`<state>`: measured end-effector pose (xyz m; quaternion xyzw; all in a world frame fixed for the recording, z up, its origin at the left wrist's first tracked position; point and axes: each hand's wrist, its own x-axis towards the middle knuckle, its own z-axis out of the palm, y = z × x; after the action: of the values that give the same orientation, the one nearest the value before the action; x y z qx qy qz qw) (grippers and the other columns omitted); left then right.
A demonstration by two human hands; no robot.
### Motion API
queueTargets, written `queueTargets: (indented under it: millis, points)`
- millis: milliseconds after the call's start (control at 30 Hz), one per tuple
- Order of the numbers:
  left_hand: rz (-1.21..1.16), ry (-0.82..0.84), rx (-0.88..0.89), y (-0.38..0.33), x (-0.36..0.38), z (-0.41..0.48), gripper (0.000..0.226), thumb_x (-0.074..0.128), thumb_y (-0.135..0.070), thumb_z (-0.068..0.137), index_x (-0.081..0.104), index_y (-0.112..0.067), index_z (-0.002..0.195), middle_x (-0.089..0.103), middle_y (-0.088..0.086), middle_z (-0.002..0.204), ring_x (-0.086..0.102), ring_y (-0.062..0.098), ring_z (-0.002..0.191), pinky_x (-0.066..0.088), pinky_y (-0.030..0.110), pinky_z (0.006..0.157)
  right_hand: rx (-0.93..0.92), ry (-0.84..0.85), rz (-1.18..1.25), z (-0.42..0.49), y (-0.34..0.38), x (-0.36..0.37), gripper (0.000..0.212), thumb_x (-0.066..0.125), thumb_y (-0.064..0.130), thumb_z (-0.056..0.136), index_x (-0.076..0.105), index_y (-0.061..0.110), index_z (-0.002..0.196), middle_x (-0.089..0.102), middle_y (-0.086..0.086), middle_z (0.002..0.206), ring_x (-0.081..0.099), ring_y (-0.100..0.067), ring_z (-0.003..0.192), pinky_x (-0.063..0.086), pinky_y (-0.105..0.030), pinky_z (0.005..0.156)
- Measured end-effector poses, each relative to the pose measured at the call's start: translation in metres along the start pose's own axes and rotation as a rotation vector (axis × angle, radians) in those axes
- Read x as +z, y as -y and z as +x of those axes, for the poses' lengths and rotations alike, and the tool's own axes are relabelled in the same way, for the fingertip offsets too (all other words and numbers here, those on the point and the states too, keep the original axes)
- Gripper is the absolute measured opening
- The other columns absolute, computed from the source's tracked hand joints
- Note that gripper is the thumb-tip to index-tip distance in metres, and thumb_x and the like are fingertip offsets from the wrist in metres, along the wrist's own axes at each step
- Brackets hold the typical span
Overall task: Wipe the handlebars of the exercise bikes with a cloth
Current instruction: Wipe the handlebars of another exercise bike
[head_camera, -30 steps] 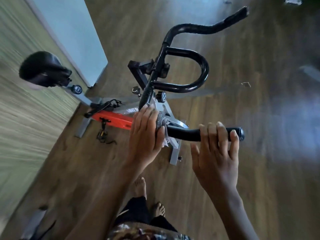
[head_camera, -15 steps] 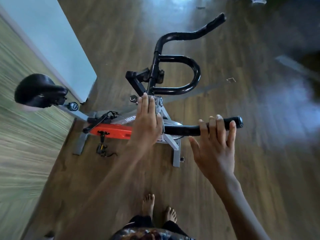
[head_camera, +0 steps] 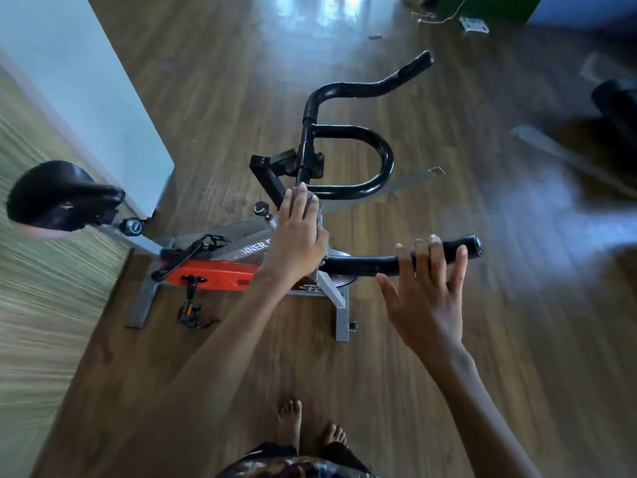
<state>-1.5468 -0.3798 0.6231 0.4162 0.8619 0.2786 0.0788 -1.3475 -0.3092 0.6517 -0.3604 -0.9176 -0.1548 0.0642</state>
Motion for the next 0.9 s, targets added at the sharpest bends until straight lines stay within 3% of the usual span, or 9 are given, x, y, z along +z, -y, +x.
queueTargets:
  millis: [267,400,533,733,900]
  points:
    - [-0.230,-0.118,-0.009,-0.007,0.012,-0.047,0.062,0.040,-0.026,0.100,0.016,-0.005,0.153,-0.004,0.009,0.163,-0.013,0.021,0.149,-0.004,0.032,0.117,-0.026,-0.013,0.007,-0.004,-0.004,0.000,0.056,0.038,0.047,0.095,0.050,0.007,0.131,0.049,-0.018,0.132,0.034,-0.034,0.137,0.004,-0.053,0.120]
    - [-0.289,-0.092,-0.086,0.000,0.006,-0.010,0.064,0.052,-0.019,0.097,0.023,-0.005,0.151,0.005,0.011,0.163,0.000,0.028,0.150,0.005,0.040,0.121,0.003,0.010,0.011,-0.002,0.001,-0.001,0.056,0.036,0.049,0.094,0.053,0.006,0.127,0.051,-0.019,0.130,0.035,-0.035,0.136,-0.002,-0.051,0.119]
    - [-0.306,-0.105,-0.058,0.009,0.006,-0.009,0.059,0.050,-0.013,0.097,0.026,-0.001,0.150,0.012,0.015,0.161,0.009,0.031,0.149,0.011,0.043,0.122,-0.019,-0.010,0.019,-0.004,0.000,0.004,0.051,0.043,0.048,0.096,0.053,0.007,0.127,0.052,-0.018,0.131,0.033,-0.034,0.138,-0.002,-0.050,0.120]
    - [-0.313,-0.336,0.133,0.002,0.037,-0.068,0.040,0.034,-0.016,0.102,0.048,0.008,0.131,0.040,0.024,0.146,0.030,0.036,0.142,0.029,0.055,0.114,-0.017,-0.036,0.031,-0.004,0.000,0.007,0.051,0.043,0.048,0.096,0.054,0.007,0.125,0.051,-0.019,0.131,0.033,-0.035,0.138,-0.001,-0.051,0.120]
    - [-0.314,-0.519,0.195,-0.006,0.014,-0.068,0.032,0.037,-0.010,0.102,0.051,0.010,0.123,0.055,0.023,0.127,0.050,0.032,0.127,0.044,0.049,0.104,-0.094,-0.090,0.149,-0.004,-0.014,0.004,0.051,0.041,0.046,0.094,0.059,0.009,0.124,0.054,-0.016,0.132,0.038,-0.032,0.137,0.004,-0.047,0.121]
